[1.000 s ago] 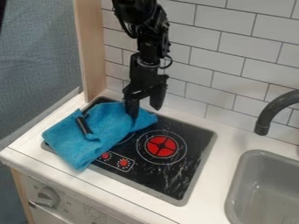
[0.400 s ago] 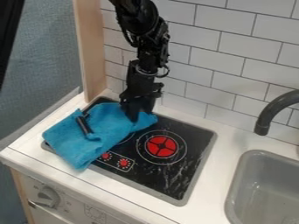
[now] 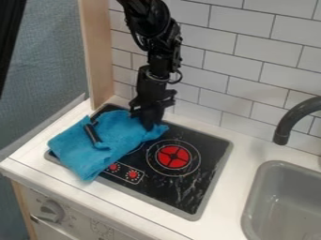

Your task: Fold the cloth from top to bottom left

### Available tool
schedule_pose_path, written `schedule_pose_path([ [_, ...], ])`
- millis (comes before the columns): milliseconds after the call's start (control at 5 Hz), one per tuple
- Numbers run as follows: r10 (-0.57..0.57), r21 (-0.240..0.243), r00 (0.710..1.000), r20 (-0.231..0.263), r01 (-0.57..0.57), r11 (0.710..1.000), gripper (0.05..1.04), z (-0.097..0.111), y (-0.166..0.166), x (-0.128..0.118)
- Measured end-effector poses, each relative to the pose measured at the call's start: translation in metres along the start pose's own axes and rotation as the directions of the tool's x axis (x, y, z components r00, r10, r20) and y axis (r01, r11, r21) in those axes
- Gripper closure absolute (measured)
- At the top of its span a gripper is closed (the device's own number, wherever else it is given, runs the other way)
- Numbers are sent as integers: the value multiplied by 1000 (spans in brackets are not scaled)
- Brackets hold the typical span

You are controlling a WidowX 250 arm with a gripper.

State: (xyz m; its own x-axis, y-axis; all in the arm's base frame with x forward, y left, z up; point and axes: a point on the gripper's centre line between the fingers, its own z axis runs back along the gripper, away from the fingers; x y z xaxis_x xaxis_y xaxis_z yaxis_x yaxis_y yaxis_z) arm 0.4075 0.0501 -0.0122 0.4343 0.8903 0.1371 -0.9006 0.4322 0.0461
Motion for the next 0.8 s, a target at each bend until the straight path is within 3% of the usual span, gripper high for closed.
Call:
schedule_pose_path([
  [200, 21, -14, 999, -29, -22, 1000, 1033, 2, 0, 2],
  [600, 49, -160, 999, -13, -50, 986, 1033, 58, 11, 12],
  [800, 75, -198, 997, -25, -79, 977, 1033, 74, 36, 17],
])
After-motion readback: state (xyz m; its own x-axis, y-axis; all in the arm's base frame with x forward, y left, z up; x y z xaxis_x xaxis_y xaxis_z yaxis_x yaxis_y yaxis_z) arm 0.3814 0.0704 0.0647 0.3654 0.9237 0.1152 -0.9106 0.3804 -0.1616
